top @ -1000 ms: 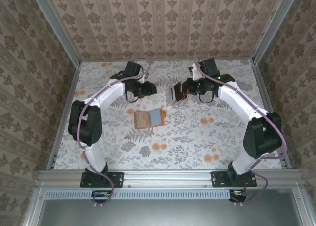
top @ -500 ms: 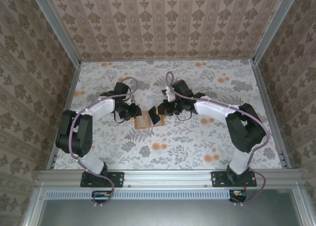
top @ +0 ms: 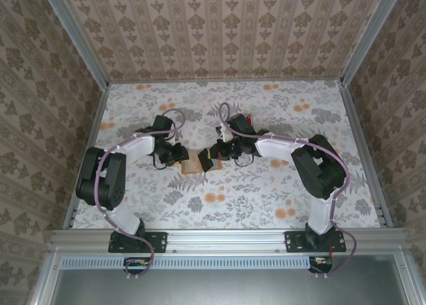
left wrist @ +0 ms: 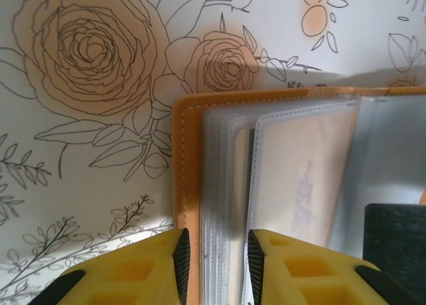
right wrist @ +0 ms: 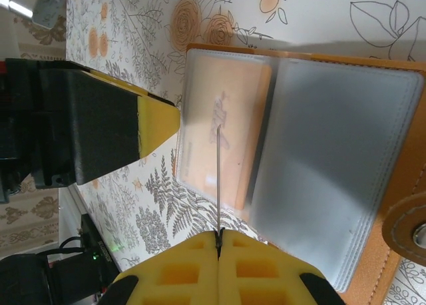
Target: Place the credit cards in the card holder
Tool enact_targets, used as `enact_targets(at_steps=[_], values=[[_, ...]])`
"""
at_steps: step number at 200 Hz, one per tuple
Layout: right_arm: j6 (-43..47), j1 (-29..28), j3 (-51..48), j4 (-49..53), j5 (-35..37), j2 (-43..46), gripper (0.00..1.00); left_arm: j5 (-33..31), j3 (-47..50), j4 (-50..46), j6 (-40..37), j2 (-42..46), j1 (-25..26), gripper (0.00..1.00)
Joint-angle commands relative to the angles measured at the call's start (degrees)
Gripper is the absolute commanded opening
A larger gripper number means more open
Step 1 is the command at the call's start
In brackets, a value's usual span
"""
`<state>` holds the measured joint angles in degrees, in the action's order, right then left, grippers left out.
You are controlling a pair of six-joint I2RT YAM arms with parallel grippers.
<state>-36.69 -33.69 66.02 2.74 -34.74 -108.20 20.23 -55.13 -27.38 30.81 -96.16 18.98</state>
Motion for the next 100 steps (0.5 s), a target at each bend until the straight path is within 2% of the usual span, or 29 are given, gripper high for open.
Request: enact_targets(at_steps=[1,100], values=[[-0.77,0.42,-1.12,-1.09,1.61,-1.23,0.0,-0.4,0.99,0.65,-0.79,-1.3,-0.53,0.32],[-3.47,0.73,-0.43,-3.27,1.13,-4.72,0.0,-0.32,2.54,1.71,-0.57,-2.32,-0.55,0.29]])
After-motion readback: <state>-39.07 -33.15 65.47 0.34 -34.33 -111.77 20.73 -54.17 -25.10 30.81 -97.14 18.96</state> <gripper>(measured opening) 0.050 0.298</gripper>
